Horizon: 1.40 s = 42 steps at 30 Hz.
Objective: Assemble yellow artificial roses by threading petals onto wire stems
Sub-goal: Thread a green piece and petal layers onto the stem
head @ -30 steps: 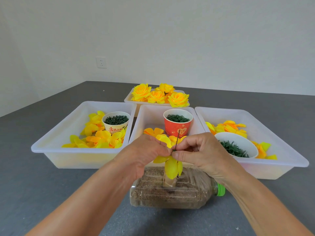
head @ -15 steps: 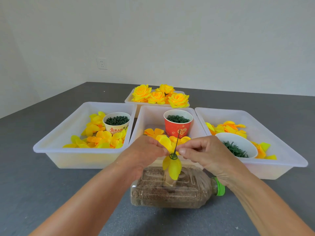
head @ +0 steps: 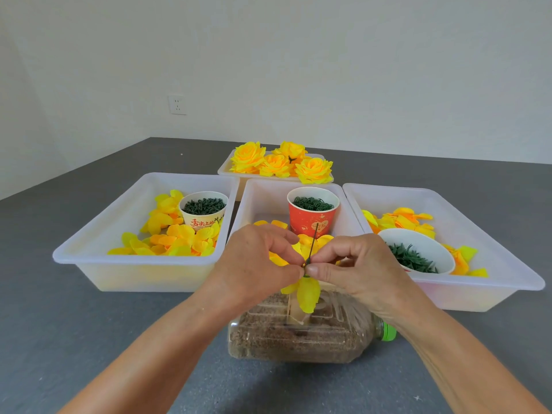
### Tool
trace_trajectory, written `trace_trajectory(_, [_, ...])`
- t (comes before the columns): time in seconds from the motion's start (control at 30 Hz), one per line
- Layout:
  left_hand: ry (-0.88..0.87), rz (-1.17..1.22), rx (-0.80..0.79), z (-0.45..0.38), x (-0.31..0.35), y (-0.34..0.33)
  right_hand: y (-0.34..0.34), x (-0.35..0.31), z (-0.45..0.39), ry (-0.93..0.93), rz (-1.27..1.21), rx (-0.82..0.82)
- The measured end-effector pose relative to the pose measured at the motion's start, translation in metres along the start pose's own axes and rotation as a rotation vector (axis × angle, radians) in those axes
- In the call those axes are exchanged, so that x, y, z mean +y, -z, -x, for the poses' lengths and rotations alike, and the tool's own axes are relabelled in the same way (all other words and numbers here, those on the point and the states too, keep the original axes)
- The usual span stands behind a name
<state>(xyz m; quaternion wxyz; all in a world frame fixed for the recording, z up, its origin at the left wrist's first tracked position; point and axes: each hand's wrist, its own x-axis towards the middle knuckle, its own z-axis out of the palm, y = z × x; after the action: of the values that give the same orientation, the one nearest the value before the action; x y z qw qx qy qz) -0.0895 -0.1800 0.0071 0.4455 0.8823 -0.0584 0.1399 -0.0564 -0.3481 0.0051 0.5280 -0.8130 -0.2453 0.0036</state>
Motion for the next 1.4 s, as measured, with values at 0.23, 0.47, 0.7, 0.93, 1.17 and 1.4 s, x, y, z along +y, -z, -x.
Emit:
trace_trajectory(0.23, [-0.045,-0.132,-0.09,-0.003,0.0,0.001,0.002,-0.006,-0.006,0.051,0.181,-0.088])
trace_trajectory(0.47, [-0.025,-0.116,-0.135,-0.006,0.0,0.008,0.008,-0.006,-0.005,-0.003,0.093,-0.133])
trace_trajectory(0.7, [-0.021,-0.039,-0.116,-0.005,0.002,0.004,0.009,-0.002,-0.003,-0.055,0.002,-0.122])
trace_trajectory(0.93, [0.022,0.022,-0.071,-0.003,0.0,-0.004,0.007,0.003,-0.003,-0.06,-0.006,-0.105])
trace_trajectory(1.17, [0.04,0.019,-0.126,-0.004,0.0,-0.003,0.008,0.006,-0.004,-0.041,0.002,-0.126])
trace_trajectory(1.4, [0.039,-0.007,-0.137,-0.002,0.002,-0.005,0.022,0.012,-0.033,-0.135,-0.064,-0.042])
